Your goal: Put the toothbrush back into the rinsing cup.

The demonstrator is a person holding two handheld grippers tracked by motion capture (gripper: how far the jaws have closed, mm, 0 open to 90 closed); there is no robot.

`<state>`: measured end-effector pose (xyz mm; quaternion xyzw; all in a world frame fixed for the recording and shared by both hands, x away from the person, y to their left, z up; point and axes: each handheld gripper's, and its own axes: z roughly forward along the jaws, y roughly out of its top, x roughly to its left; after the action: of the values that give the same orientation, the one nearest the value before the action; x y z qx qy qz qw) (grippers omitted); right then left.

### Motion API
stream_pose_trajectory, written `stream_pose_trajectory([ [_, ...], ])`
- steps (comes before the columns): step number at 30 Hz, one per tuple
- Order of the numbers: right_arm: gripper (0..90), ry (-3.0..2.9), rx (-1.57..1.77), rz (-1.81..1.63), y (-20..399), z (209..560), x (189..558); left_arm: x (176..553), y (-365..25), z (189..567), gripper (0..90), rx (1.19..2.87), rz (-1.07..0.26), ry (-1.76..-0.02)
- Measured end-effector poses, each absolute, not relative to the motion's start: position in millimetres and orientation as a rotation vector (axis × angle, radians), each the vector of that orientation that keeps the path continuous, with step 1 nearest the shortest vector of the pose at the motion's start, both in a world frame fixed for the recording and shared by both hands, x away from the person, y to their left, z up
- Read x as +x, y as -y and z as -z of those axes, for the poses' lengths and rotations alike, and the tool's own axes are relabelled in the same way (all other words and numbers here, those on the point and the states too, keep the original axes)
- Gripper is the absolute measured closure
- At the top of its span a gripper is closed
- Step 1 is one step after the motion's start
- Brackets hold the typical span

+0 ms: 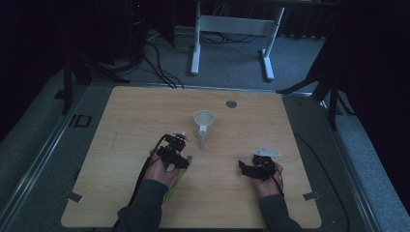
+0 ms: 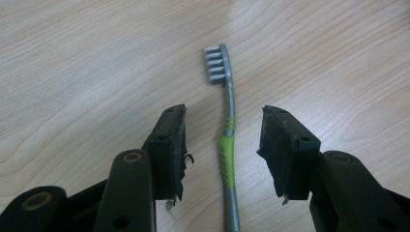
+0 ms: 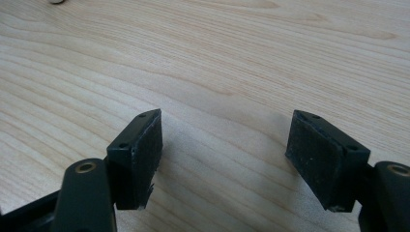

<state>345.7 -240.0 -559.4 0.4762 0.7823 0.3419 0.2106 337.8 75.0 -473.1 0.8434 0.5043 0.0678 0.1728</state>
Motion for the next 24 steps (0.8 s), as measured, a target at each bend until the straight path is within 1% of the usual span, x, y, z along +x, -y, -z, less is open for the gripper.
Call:
stream_pose_trajectory([
  [8, 28.5, -2.174, 1.324, -0.950, 240, 559, 346, 342, -71, 479, 52.2, 2.454, -0.155, -1.433],
  [18, 28.5, -2.175, 1.323, -0.950, 240, 559, 346, 344, -67, 483, 54.3, 2.473, -0.126, -1.446],
  [24, 28.5, -2.174, 1.323, -0.950, 240, 559, 346, 346, -64, 486, 53.8, 2.493, -0.122, -1.445],
])
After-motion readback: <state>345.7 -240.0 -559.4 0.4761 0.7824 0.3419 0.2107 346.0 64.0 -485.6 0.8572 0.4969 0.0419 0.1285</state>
